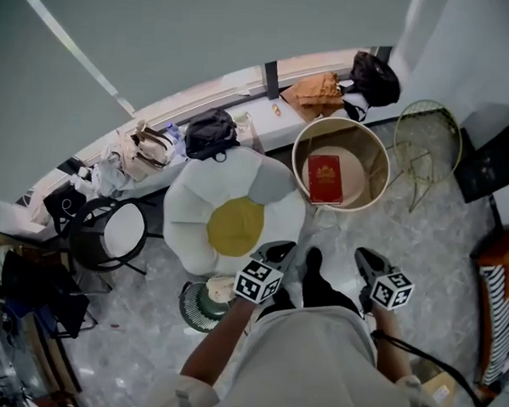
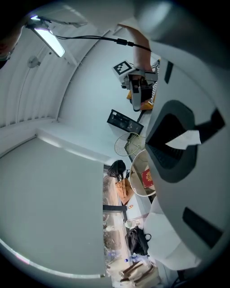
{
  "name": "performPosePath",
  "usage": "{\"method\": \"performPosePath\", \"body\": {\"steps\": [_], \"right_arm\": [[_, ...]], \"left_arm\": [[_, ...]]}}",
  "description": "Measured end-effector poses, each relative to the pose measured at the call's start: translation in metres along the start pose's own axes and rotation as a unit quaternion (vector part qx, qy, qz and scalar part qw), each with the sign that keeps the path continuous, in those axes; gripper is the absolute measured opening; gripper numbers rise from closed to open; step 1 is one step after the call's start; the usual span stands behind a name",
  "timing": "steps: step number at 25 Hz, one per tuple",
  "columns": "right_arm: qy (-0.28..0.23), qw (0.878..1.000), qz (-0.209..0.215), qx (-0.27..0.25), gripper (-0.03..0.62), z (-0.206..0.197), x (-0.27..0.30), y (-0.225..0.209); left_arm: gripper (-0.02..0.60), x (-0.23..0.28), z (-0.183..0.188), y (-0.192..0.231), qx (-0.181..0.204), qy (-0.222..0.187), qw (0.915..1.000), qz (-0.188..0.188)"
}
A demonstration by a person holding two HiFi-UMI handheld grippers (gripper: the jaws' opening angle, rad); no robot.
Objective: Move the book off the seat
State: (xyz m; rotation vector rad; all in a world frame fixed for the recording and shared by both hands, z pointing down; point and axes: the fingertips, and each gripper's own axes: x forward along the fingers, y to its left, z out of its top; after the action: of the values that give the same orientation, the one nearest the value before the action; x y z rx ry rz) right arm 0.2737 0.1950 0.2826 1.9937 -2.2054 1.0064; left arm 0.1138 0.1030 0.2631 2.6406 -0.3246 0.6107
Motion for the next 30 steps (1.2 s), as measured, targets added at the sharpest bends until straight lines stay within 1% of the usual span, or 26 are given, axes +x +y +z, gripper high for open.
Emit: {"method": "performPosePath", "body": {"steps": [4, 11, 14, 16, 21, 25, 30], "right_arm": [[0.002, 1.0, 0.003, 0.0, 0.051, 0.001, -0.018, -0.004], [0.004, 0.999, 0.028, -0.016, 0.048, 0.031, -0.038, -0.021], [0.012, 0.999, 0.044, -0.026, 0.046, 0.041, -0.041, -0.023], [0.014, 0.998, 0.046, -0.03, 0.046, 0.042, -0.043, -0.023], [0.007, 0.999, 0.043, -0.008, 0.046, 0.044, -0.046, -0.029], [0.007, 0.999, 0.049, -0.01, 0.046, 0.039, -0.046, -0.033], [0.003, 0.998, 0.057, -0.015, 0.046, 0.046, -0.046, -0.027]], "left_arm": [[0.002, -0.002, 0.004, -0.013, -0.003, -0.007, 1.0, 0.005], [0.002, -0.002, 0.021, -0.03, -0.014, -0.035, 0.9987, 0.033], [0.002, -0.001, 0.023, -0.034, -0.02, -0.037, 0.9982, 0.043], [0.002, 0.0, 0.021, -0.038, -0.022, -0.036, 0.998, 0.048], [0.002, 0.001, 0.02, -0.041, -0.041, -0.039, 0.9969, 0.055], [0.002, 0.005, 0.019, -0.043, -0.036, -0.035, 0.9972, 0.057], [0.002, 0.002, 0.03, -0.042, -0.032, -0.041, 0.997, 0.058]]}}
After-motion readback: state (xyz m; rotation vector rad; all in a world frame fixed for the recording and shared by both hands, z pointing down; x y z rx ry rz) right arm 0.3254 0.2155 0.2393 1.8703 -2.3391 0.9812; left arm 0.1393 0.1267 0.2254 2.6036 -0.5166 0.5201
